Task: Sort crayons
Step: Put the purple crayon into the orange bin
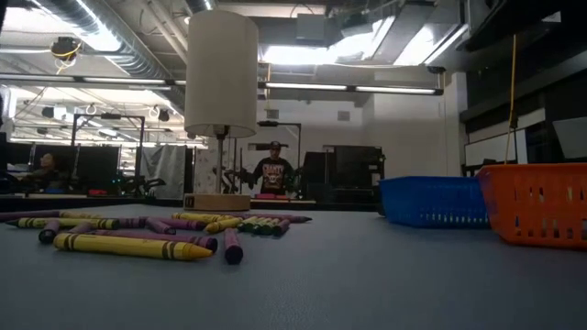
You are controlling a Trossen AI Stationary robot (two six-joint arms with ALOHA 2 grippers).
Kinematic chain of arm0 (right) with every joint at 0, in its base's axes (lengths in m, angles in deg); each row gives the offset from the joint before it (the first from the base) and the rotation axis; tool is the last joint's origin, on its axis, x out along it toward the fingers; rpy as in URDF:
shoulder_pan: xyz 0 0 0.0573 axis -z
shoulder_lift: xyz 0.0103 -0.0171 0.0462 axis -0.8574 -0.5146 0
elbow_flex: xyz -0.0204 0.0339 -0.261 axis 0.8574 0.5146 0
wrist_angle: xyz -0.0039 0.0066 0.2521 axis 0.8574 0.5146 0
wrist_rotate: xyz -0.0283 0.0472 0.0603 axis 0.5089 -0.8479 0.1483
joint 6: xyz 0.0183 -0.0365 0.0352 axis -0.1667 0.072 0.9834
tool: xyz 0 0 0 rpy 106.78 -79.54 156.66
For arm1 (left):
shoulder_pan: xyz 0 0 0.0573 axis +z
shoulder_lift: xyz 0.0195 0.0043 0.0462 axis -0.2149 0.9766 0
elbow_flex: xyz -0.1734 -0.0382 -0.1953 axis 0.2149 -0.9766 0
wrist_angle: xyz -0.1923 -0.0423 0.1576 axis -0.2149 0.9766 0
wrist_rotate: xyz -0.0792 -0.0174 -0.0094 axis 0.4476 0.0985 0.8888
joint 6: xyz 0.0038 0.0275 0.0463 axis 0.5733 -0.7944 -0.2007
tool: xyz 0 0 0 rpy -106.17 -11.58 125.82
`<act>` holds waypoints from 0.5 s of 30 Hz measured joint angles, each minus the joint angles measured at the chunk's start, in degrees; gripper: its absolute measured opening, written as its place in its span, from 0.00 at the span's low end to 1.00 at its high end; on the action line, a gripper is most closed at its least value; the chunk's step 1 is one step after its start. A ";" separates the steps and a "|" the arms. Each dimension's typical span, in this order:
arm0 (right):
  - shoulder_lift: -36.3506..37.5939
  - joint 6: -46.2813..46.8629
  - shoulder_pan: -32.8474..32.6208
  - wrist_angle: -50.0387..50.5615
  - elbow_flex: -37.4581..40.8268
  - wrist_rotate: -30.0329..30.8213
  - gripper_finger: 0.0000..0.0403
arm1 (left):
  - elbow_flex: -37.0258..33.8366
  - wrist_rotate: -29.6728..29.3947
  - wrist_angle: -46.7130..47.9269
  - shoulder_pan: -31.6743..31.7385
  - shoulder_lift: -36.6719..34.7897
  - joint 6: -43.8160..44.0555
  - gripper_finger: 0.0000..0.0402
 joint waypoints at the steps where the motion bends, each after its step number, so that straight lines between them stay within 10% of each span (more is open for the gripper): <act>1: 0.00 -0.08 0.72 -0.01 0.00 0.02 0.28 | -2.78 -0.57 -0.79 -0.72 -1.39 0.65 0.35; 15: -0.66 -22.48 19.10 -16.62 -0.02 -13.83 0.28 | -40.22 -1.61 -30.89 -6.46 -17.52 6.81 0.35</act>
